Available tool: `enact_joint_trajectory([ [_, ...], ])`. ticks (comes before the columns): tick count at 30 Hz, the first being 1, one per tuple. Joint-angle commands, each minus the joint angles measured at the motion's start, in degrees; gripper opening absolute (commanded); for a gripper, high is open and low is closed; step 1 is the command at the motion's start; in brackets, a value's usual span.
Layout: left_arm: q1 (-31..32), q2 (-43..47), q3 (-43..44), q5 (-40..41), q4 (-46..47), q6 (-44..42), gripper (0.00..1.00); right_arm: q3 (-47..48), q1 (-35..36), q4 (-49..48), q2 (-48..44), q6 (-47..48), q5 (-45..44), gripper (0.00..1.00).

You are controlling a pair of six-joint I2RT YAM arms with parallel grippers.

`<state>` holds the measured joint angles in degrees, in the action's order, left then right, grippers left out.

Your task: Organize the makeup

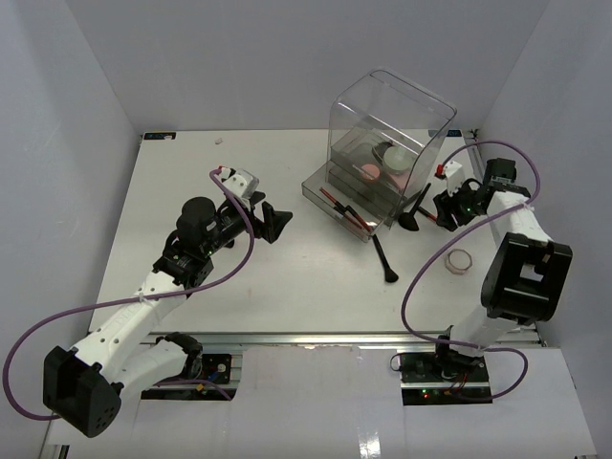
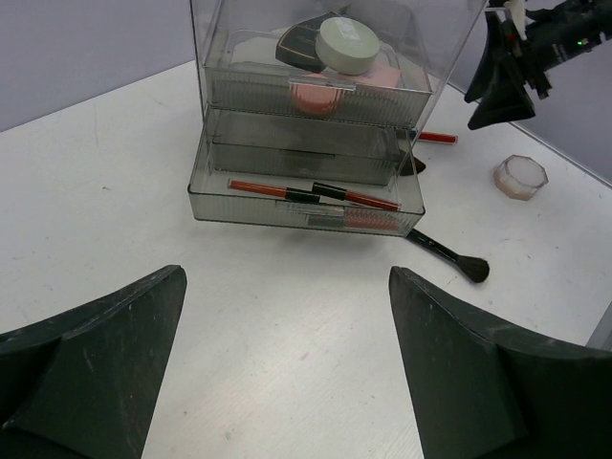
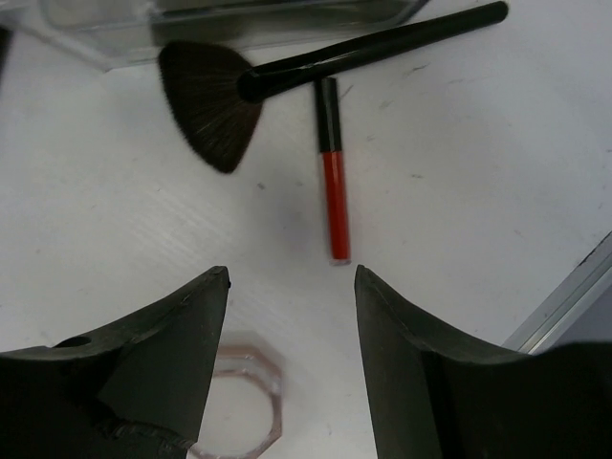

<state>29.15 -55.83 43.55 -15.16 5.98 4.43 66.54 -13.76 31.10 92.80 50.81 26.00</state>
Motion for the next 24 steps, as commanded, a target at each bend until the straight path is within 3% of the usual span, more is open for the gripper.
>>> enact_joint_trajectory([
  [1,0.0,0.5,-0.1,0.5,-0.1,-0.7,0.98,7.4,0.0,-2.9,7.0,-4.3,-1.7,0.63],
  [11,0.0,0.4,0.0,-0.2,-0.1,-0.4,0.98,10.8,0.2,-3.4,15.9,-4.5,-3.3,0.62],
  [24,0.0,-0.1,0.0,-0.5,-0.1,-0.3,0.98,10.4,0.9,-4.1,18.0,-5.1,-4.5,0.54],
])
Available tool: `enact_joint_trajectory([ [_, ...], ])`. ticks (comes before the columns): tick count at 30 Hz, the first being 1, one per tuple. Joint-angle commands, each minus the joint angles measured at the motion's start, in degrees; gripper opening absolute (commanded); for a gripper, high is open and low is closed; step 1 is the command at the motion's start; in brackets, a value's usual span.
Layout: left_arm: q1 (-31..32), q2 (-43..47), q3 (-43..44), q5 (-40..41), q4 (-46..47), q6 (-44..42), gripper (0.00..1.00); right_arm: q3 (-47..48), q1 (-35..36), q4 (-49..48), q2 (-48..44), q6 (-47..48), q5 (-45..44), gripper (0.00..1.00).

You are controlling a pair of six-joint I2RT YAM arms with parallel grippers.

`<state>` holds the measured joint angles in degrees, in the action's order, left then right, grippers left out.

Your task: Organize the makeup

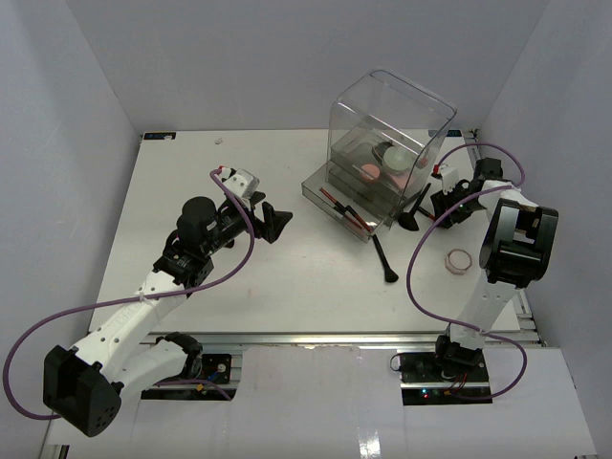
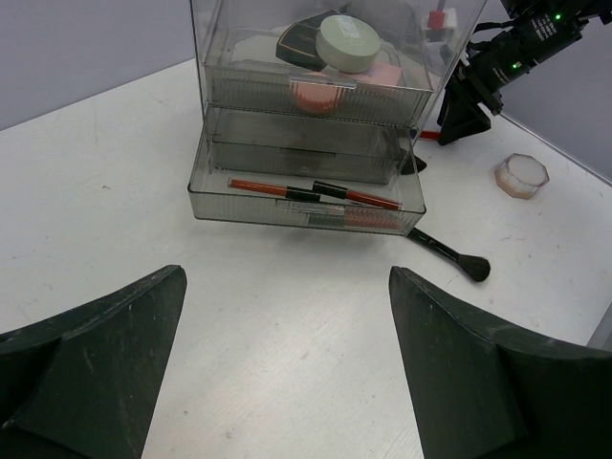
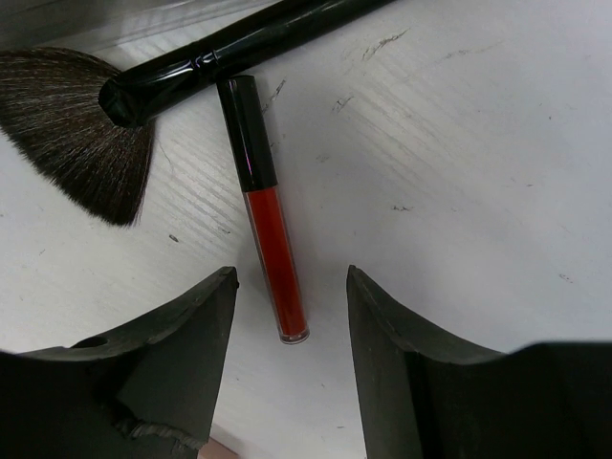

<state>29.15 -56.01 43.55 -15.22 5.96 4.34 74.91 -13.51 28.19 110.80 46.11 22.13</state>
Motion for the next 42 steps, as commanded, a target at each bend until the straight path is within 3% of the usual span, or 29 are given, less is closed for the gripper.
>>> enact_joint_trajectory([
  [1,0.0,0.0,0.0,-0.4,-0.1,-0.2,0.98,2.1,0.8,-1.1,0.0,-0.3,-1.0,0.52],
  [28,0.0,0.5,0.0,-0.1,-0.3,-0.2,0.98,6.5,1.7,6.8,2.7,4.0,-6.2,0.42],
  [42,0.0,0.2,0.0,0.2,-0.3,-0.3,0.98,8.2,1.6,10.3,3.7,4.7,-6.8,0.22],
])
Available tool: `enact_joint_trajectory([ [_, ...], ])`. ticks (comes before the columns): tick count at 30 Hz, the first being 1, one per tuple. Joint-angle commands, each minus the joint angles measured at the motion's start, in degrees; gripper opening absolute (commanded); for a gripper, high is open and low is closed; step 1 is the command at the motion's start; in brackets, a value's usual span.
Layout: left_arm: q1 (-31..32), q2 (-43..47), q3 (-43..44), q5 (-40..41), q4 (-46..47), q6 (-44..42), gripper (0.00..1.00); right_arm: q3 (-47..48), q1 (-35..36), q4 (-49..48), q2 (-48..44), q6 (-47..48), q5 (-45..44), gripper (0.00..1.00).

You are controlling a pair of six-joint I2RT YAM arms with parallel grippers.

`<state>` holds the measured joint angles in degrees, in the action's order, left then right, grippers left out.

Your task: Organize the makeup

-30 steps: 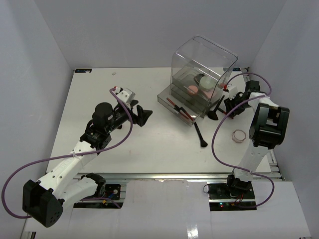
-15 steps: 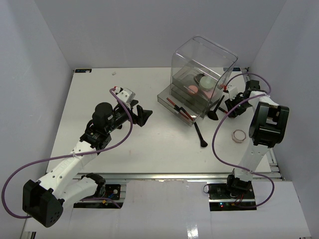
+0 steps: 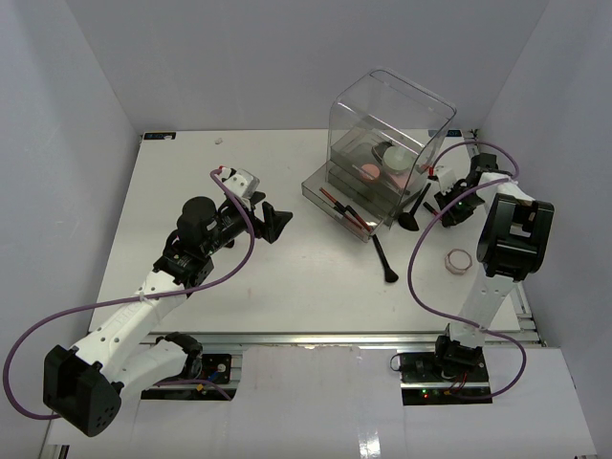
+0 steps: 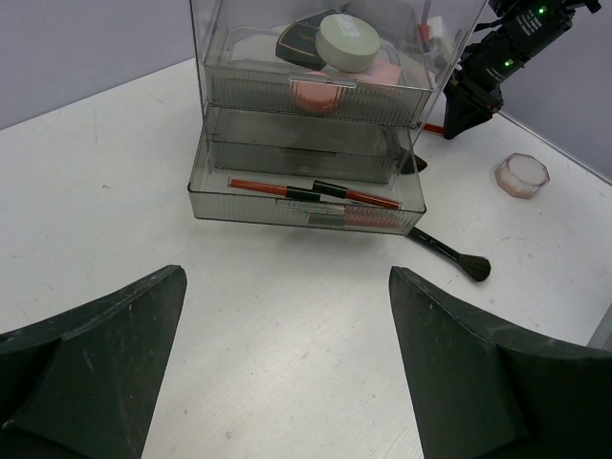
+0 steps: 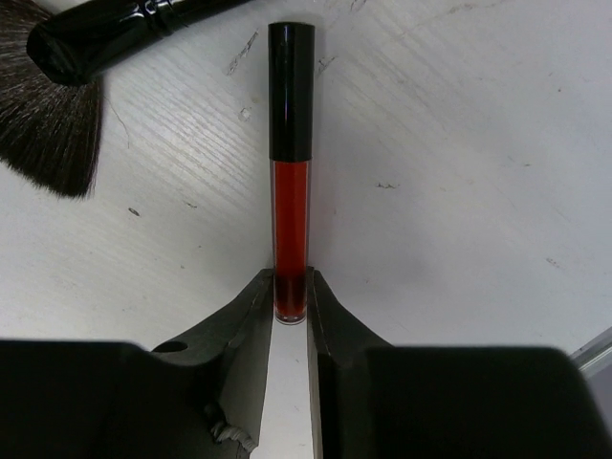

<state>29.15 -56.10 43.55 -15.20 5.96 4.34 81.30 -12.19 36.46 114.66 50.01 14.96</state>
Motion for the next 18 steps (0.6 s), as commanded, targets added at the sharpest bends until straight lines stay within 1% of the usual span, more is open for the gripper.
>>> enact_joint_trajectory([
  [1,0.0,0.3,0.0,0.2,-0.2,-0.3,0.98,1.5,0.3,1.9,-0.4,0.8,0.5,0.21],
  [5,0.0,0.3,0.0,0.3,-0.3,-0.4,0.98,-0.4,0.0,1.0,-2.7,0.2,1.7,0.18],
  [10,0.0,0.3,0.0,0.1,-0.3,-0.4,0.98,-4.4,-0.8,0.5,-9.7,0.4,4.3,0.17],
  [18,0.0,0.9,0.0,0.0,-0.2,-0.1,0.98,-14.2,-1.3,2.2,-25.5,1.8,9.7,0.17],
])
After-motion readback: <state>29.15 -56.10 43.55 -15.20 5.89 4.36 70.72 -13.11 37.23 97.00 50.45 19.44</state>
